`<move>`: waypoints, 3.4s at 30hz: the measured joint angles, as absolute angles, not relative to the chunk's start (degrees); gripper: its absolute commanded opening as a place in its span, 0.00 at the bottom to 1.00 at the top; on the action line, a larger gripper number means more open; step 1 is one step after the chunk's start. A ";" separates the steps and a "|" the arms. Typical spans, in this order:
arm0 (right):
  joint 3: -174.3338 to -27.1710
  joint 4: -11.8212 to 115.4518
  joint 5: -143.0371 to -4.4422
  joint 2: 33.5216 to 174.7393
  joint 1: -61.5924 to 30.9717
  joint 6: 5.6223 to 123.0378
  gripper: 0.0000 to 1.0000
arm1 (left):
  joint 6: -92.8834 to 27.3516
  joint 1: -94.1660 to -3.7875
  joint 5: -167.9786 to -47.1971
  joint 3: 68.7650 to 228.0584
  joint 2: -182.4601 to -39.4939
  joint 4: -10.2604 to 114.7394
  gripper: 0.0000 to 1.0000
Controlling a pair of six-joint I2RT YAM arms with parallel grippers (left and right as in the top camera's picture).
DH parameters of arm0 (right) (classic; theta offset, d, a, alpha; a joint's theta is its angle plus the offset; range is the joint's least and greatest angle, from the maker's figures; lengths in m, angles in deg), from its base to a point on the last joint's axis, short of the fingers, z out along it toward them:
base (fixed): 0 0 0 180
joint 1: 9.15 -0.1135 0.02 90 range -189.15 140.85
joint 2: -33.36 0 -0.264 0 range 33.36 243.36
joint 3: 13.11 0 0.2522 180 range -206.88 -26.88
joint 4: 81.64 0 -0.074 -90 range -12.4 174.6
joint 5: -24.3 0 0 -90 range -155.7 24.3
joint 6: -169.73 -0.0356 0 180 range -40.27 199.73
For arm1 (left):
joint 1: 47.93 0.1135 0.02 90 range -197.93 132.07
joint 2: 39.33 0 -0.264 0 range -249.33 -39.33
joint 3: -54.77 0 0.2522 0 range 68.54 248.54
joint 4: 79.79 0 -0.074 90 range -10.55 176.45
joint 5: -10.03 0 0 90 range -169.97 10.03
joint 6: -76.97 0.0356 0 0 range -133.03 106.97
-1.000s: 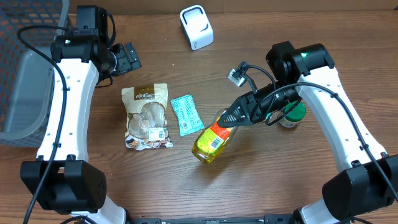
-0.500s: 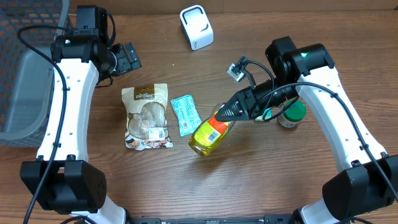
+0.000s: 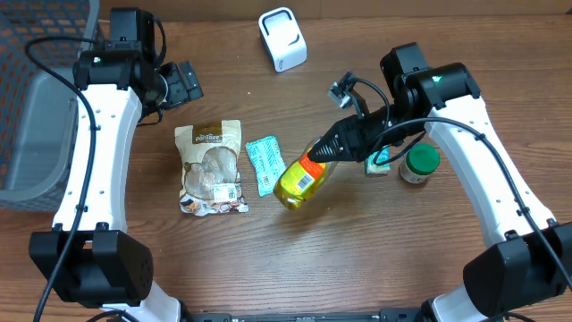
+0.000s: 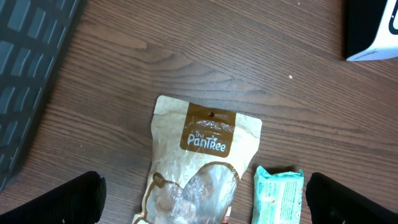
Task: Scan the item barcode
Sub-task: 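Raise the Vim bottle upright above the table center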
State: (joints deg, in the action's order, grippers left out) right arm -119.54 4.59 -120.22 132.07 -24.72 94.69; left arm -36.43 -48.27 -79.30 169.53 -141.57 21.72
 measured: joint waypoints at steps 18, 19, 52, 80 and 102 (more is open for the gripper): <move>-119.54 9.64 -79.80 132.07 -33.99 63.43 0.10 | -36.43 -48.27 -79.33 169.53 -141.57 21.72 1.00; -119.54 9.64 -78.58 132.07 -34.16 62.52 0.10 | -36.43 -48.27 -79.33 169.53 -141.57 21.72 1.00; -119.54 9.18 -73.14 132.07 -34.36 57.47 0.11 | -36.43 -48.27 -79.30 169.53 -141.57 21.72 1.00; -119.54 9.69 -71.74 132.07 -34.38 57.47 0.11 | -36.43 -48.27 -79.30 169.53 -141.57 21.72 1.00; -119.54 15.39 -66.06 132.07 -34.36 57.45 0.11 | -36.43 -48.27 -79.30 169.53 -141.57 21.72 1.00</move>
